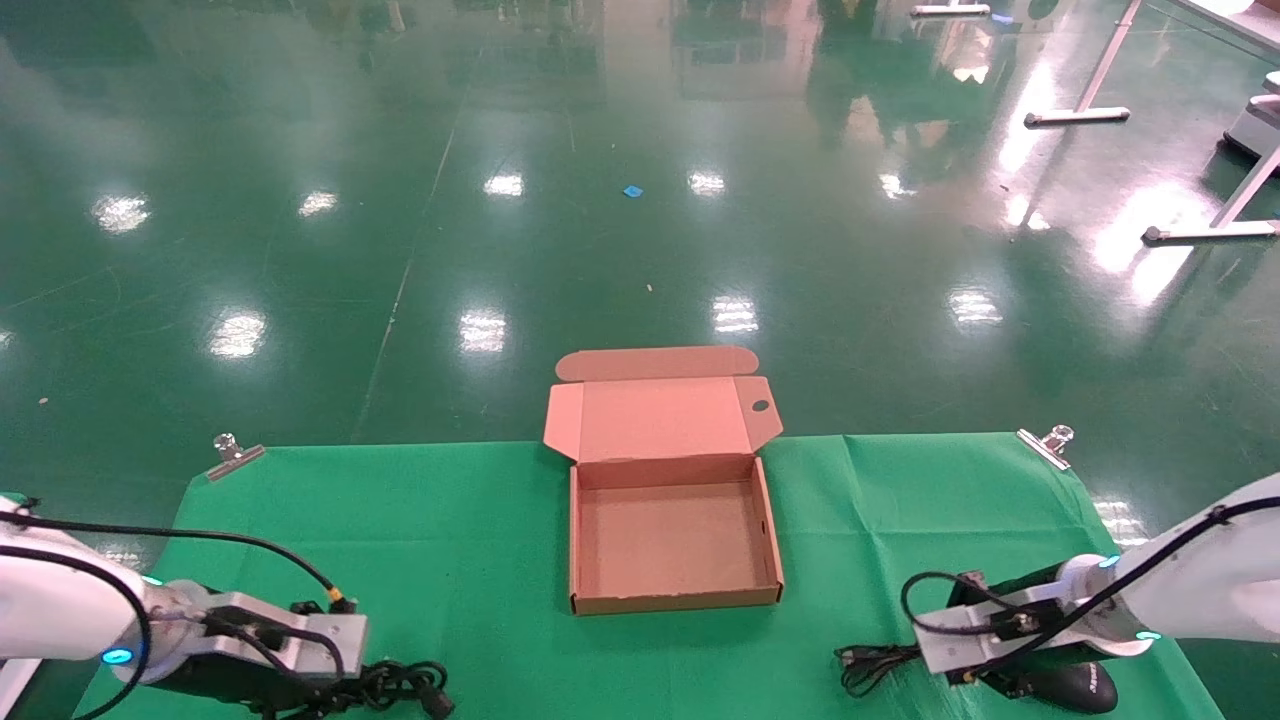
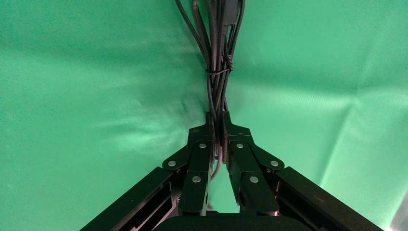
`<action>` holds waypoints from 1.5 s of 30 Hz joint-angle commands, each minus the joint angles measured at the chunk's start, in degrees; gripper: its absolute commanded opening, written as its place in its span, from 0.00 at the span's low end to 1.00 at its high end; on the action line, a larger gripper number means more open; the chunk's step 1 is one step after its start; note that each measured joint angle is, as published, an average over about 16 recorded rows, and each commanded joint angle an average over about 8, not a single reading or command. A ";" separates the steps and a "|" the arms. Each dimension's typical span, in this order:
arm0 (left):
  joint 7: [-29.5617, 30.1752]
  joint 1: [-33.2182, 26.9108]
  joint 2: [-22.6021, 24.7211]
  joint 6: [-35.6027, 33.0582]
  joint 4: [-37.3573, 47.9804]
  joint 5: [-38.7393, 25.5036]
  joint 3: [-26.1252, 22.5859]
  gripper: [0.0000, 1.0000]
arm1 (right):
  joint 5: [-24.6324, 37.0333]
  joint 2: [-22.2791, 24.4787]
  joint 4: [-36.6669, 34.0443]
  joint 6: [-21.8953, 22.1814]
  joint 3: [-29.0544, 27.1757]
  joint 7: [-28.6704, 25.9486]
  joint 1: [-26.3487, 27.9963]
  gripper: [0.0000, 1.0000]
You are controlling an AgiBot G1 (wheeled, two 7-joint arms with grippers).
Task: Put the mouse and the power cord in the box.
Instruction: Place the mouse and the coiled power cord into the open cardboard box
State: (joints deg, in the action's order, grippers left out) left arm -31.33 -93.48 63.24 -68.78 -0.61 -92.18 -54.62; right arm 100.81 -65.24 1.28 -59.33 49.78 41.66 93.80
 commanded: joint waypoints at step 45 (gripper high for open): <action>4.30 -24.23 1.99 -22.10 25.07 19.95 18.08 0.00 | -14.46 -12.69 9.16 10.04 -5.39 -21.25 -1.44 0.50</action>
State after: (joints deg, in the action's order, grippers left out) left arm -26.91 -117.89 65.42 -90.59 24.68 -72.38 -36.22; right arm 86.38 -77.98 10.69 -50.88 44.39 20.80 92.96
